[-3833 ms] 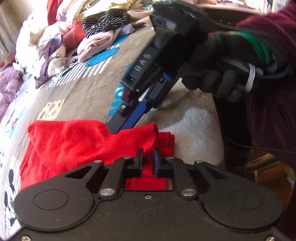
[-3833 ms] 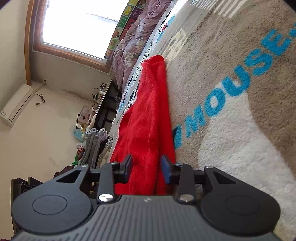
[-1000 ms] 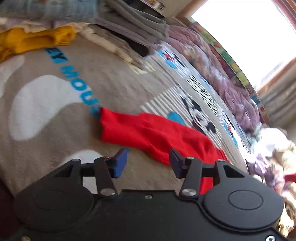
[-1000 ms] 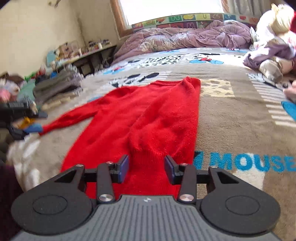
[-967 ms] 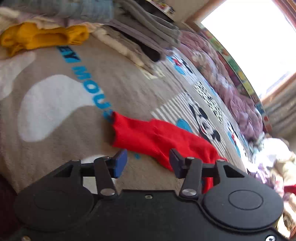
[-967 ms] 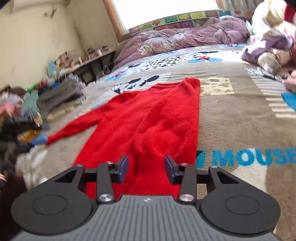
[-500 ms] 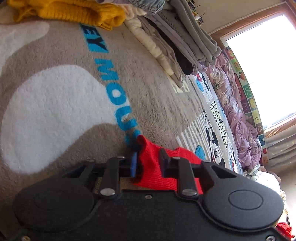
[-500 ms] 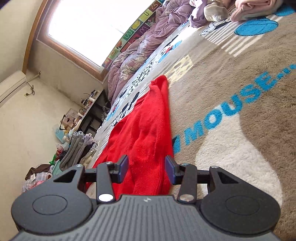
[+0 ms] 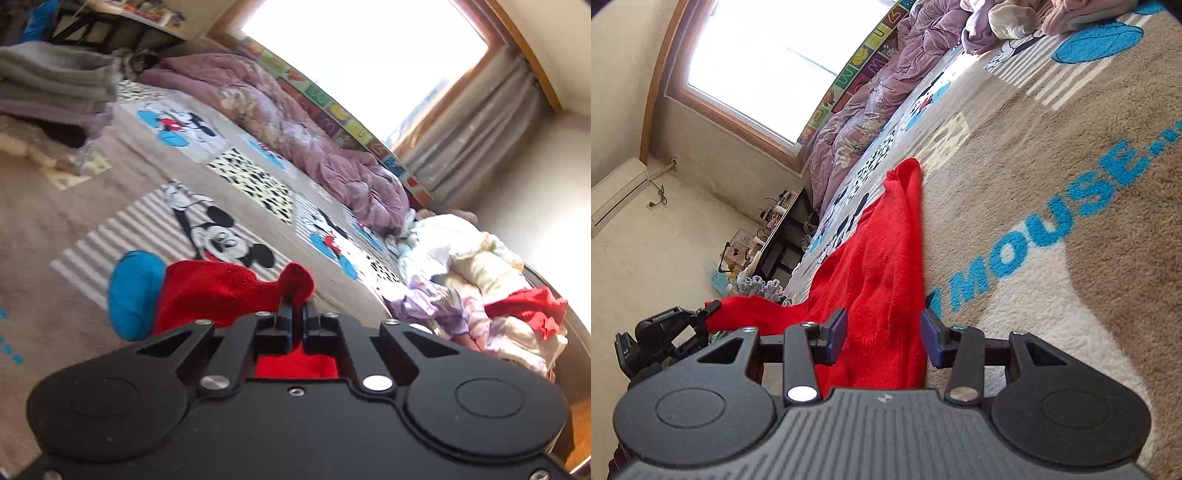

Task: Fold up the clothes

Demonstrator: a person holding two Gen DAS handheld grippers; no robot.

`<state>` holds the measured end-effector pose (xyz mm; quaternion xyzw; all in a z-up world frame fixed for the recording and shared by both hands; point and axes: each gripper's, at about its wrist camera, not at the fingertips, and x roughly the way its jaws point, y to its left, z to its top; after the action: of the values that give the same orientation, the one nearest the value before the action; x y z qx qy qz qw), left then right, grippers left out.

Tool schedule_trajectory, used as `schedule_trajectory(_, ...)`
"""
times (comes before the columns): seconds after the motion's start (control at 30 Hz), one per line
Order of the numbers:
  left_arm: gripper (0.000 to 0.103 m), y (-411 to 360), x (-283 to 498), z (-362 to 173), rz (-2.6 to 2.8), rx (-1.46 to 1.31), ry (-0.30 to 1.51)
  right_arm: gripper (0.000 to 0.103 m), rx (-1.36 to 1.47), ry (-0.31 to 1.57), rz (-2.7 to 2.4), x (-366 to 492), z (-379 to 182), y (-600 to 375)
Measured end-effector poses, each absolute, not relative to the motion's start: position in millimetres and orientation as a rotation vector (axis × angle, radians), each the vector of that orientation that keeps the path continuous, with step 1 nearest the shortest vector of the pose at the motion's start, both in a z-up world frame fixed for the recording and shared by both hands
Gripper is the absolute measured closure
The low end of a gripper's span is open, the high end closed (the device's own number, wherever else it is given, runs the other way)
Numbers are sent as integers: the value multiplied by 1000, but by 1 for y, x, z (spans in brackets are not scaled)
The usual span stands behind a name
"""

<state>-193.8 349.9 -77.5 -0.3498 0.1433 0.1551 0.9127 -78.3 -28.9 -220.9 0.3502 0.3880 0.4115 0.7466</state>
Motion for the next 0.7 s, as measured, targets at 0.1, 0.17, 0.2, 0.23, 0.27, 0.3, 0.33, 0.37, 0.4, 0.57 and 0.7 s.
schedule_trajectory(0.1, 101, 310, -151, -68, 227, -635, 321, 57, 836, 842, 892, -73, -222, -39)
schedule_trajectory(0.17, 101, 284, -126, -66, 186, -577, 340, 57, 872, 830, 876, -71, -222, -46)
schedule_trajectory(0.2, 101, 271, -113, -66, 158, -552, 354, 56, 890, 821, 867, -70, -222, -50)
schedule_trajectory(0.23, 101, 259, -103, -67, 137, -534, 363, 56, 907, 814, 858, -68, -222, -54)
schedule_trajectory(0.27, 101, 248, -94, -68, 119, -517, 372, 56, 928, 810, 848, -67, -223, -58)
schedule_trajectory(0.3, 101, 236, -84, -71, 96, -498, 384, 55, 952, 807, 837, -65, -225, -61)
schedule_trajectory(0.33, 101, 225, -74, -74, 74, -479, 396, 55, 979, 804, 823, -62, -227, -65)
schedule_trajectory(0.37, 101, 215, -65, -78, 56, -469, 409, 55, 1005, 801, 809, -60, -230, -69)
schedule_trajectory(0.4, 101, 206, -58, -83, 39, -463, 426, 55, 1030, 799, 795, -58, -232, -72)
schedule_trajectory(0.57, 101, 161, -24, -108, -14, -407, 501, 55, 1148, 793, 710, -52, -246, -88)
schedule_trajectory(0.7, 98, 143, -3, -138, -59, -371, 621, 55, 1199, 793, 653, -47, -256, -93)
